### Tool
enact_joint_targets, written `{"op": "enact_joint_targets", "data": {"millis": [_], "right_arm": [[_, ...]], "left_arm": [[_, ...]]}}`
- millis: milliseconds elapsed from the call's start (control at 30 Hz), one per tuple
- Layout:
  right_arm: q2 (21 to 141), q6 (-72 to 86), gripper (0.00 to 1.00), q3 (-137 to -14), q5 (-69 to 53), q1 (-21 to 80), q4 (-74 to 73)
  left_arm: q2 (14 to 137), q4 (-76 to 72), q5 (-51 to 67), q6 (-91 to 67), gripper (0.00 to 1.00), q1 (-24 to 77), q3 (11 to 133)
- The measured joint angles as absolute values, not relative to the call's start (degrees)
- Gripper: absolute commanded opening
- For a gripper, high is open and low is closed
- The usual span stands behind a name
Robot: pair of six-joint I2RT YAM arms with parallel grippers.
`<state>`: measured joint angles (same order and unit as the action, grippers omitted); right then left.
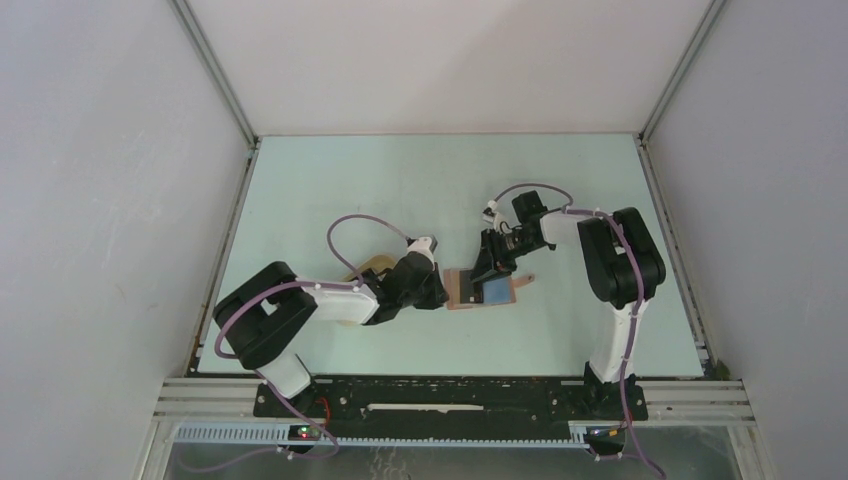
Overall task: Put the credit cards into the card holder
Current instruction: Insert the credit card into the card holder.
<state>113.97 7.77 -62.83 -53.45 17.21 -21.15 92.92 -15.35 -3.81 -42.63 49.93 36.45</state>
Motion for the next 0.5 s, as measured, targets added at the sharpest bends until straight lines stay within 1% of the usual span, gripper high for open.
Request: {"op": "enact_joint_targets", "data": {"millis": [500], "right_arm": [[109.5, 6.0, 0.5, -66.0, -37.0, 24.5, -26.0]], "left_arm": [[93.8, -18.7, 0.3, -43.6, 0.08, 50.0, 35.4]]}}
